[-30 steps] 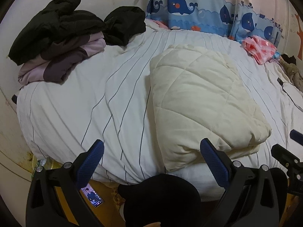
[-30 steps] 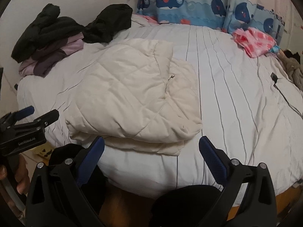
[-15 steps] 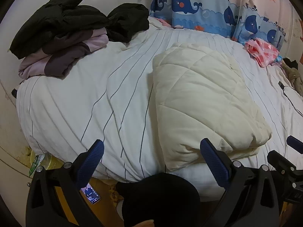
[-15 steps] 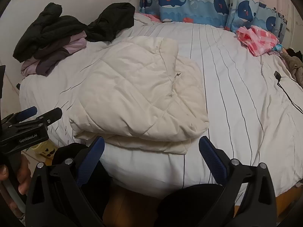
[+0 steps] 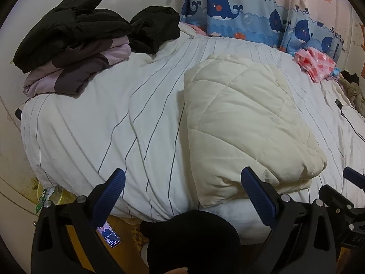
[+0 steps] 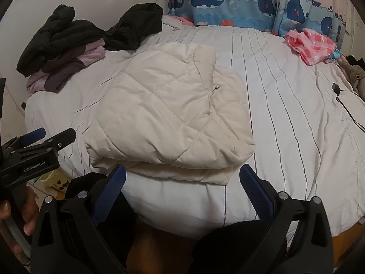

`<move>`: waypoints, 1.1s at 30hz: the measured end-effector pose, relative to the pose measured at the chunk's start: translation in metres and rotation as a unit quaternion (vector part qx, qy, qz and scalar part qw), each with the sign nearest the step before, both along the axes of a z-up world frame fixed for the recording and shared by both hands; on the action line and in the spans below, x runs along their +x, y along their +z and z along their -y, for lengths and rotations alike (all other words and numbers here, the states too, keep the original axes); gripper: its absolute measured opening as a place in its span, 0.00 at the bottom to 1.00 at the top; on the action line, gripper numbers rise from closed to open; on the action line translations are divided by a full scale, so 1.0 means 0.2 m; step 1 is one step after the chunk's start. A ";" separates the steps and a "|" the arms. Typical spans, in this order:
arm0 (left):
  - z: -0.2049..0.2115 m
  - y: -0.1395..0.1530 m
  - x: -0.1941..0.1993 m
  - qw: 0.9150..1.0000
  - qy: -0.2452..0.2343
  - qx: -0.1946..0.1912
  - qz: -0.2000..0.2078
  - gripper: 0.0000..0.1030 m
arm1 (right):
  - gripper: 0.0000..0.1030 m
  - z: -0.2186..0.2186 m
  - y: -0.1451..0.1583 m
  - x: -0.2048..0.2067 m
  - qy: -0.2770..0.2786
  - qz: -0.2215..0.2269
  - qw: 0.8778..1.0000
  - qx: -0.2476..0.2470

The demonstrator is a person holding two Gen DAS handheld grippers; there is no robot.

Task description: Fold large clothes

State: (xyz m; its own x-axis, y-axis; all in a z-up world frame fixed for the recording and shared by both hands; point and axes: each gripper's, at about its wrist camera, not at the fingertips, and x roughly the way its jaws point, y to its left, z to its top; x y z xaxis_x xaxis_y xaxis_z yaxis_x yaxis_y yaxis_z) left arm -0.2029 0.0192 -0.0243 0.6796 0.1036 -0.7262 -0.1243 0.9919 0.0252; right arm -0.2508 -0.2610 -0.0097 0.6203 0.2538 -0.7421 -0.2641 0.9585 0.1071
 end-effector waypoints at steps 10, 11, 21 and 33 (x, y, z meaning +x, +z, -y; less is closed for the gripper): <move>0.01 0.00 0.01 1.000 -0.001 0.006 -0.003 0.94 | 0.93 -0.01 0.00 -0.01 -0.001 0.003 1.000 0.004; 0.01 0.00 0.01 1.000 -0.001 0.005 -0.004 0.94 | 0.93 -0.01 0.00 -0.01 -0.001 0.003 1.000 0.003; 0.02 0.00 0.01 1.000 -0.001 0.011 -0.004 0.94 | 0.93 0.01 0.00 -0.02 -0.003 0.003 1.000 0.007; 0.05 0.01 0.00 1.000 -0.006 0.005 -0.010 0.94 | 0.93 0.01 0.00 -0.03 -0.006 0.005 1.000 0.003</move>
State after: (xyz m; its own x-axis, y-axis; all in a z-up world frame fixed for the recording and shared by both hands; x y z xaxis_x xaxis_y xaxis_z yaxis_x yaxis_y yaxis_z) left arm -0.2027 0.0093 -0.0226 0.6663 0.1028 -0.7386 -0.1113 0.9931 0.0378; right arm -0.2564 -0.2635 -0.0095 0.6311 0.2510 -0.7339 -0.2536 0.9610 0.1105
